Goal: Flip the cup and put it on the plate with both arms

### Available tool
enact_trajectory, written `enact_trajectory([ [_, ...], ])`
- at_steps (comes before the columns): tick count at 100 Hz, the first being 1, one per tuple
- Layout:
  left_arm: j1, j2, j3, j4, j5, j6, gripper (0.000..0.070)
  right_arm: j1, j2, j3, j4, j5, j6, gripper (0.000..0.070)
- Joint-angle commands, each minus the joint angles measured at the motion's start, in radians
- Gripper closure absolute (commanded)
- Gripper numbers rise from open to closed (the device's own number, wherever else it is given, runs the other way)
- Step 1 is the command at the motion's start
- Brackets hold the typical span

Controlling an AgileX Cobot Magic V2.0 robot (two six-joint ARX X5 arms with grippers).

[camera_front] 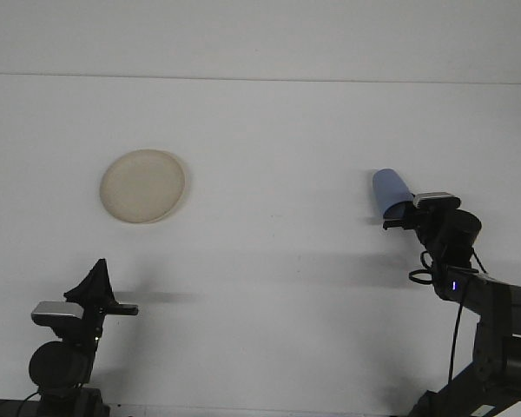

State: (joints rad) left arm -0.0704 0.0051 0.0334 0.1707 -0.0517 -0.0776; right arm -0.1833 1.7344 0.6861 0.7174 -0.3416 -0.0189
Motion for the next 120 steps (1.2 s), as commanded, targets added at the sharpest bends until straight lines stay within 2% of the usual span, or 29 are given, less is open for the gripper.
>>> enact_trajectory([
  [1,0.000,-0.002,-0.019,0.011,-0.001,-0.006,0.0688,0.002,0.009,0.015,0.003,-0.005,0.002,0.0700],
  [24,0.000,-0.002,-0.019,0.011,-0.001,-0.006,0.0688,0.045,-0.128,0.015,-0.086,-0.005,0.050,0.0700],
  [34,0.000,-0.002,-0.019,0.011,-0.001,-0.006,0.0688,0.077,-0.245,0.015,-0.200,0.023,0.058,0.0700],
  [62,0.000,-0.002,-0.019,0.011,-0.001,-0.006,0.0688,0.208,-0.659,0.022,-0.677,0.130,0.168,0.0700],
  [76,0.000,-0.002,-0.019,0.011,-0.001,-0.006,0.0688,0.306,-0.787,0.102,-0.994,0.186,0.204,0.0700],
  [99,0.000,-0.002,-0.019,0.011,-0.001,-0.006,0.0688,0.515,-0.769,0.358,-1.469,0.293,0.247,0.0700],
  [120,0.000,-0.002,-0.019,0.011,-0.001,-0.006,0.0688,0.654,-0.604,0.581,-1.712,0.320,0.293,0.0700],
])
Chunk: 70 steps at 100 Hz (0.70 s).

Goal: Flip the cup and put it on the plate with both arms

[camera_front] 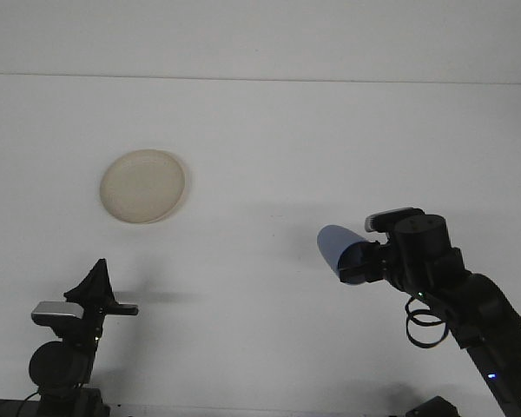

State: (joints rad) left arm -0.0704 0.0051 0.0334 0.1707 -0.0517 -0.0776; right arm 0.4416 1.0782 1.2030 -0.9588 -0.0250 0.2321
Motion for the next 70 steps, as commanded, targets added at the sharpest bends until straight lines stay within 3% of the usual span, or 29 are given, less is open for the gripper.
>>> enact_trajectory([
  [1,0.000,-0.002,-0.019,0.011,-0.001,-0.006,0.0688,0.034,0.061,0.073,-0.044,0.003,0.044,0.0700],
  [15,0.000,-0.002,-0.019,0.011,-0.001,-0.006,0.0688,0.106,0.220,0.205,-0.177,0.003,0.083,0.0700],
  [39,0.000,-0.002,-0.019,0.011,-0.001,-0.006,0.0688,0.192,0.502,0.395,-0.335,0.002,0.060,0.0700],
  [70,0.000,-0.002,-0.019,0.011,-0.001,-0.006,0.0688,0.242,0.689,0.469,-0.356,-0.019,0.052,0.0700],
])
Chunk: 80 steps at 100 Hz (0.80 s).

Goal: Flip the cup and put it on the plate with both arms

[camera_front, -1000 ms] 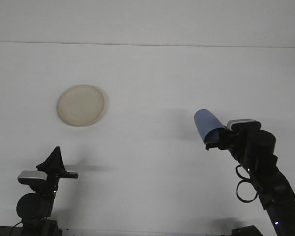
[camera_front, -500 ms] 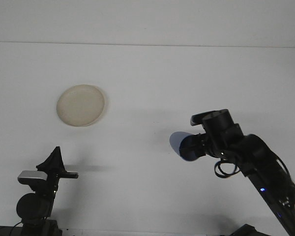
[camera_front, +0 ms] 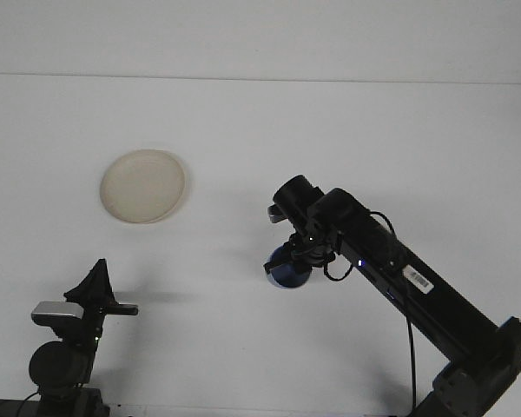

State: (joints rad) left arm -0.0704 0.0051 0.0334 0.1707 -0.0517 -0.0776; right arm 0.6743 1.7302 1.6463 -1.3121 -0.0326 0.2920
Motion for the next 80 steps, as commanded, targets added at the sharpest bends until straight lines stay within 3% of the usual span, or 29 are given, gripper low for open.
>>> enact_trajectory([
  [1,0.000,-0.002,-0.019,0.011,-0.001,-0.006,0.0688,0.010,0.040,0.026,-0.003,-0.013,-0.008,0.0700],
  [80,0.000,-0.002,-0.019,0.011,-0.001,-0.006,0.0688,0.014,0.145,0.025,0.025,-0.019,-0.027,0.0696],
])
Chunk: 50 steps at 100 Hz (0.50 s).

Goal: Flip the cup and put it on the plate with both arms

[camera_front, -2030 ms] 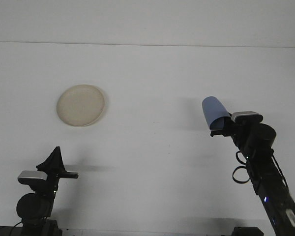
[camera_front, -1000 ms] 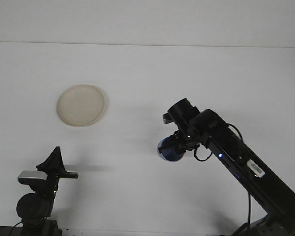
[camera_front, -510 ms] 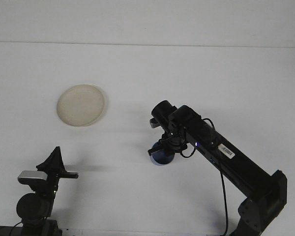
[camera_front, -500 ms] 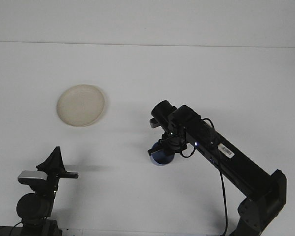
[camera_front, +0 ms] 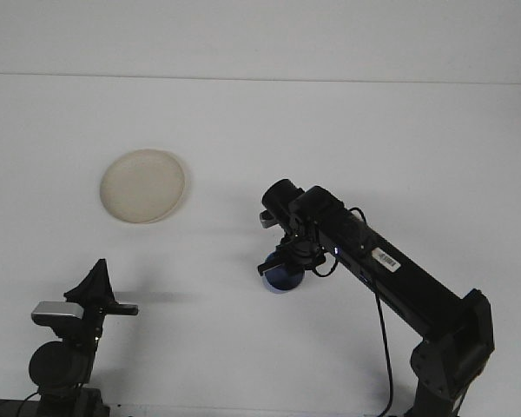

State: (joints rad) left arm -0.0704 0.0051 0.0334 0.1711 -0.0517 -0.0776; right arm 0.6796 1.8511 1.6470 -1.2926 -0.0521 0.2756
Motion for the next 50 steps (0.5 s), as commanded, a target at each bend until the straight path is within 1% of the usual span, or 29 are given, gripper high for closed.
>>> enact_trajectory([
  [1,0.000,-0.002,-0.019,0.010,-0.001,-0.006,0.0688,0.009,0.024,0.024,0.006,0.000,-0.011,0.0693],
  [8,0.000,-0.002,-0.019,0.010,-0.001,-0.006,0.0688,0.009,0.024,0.024,0.006,0.000,-0.012,0.0677],
  [19,0.000,-0.002,-0.019,0.010,-0.001,-0.006,0.0688,0.010,0.024,0.024,0.006,0.000,-0.011,0.0595],
  [25,0.000,-0.002,-0.019,0.010,-0.001,-0.006,0.0688,0.010,0.024,0.024,0.006,0.000,-0.011,0.0567],
  [35,0.000,-0.002,-0.019,0.010,-0.001,-0.006,0.0688,0.010,0.024,0.024,0.006,-0.001,-0.011,0.0537],
  [39,0.000,-0.002,-0.019,0.010,-0.001,-0.006,0.0688,0.010,0.024,0.025,0.006,-0.001,-0.011,0.0497],
  [44,0.000,-0.002,-0.019,0.010,-0.001,-0.006,0.0688,0.009,0.024,0.026,0.004,-0.001,-0.011,0.0415],
  [50,0.000,-0.002,-0.019,0.010,-0.001,-0.006,0.0688,0.009,0.024,0.034,-0.007,-0.001,-0.011,0.0347],
])
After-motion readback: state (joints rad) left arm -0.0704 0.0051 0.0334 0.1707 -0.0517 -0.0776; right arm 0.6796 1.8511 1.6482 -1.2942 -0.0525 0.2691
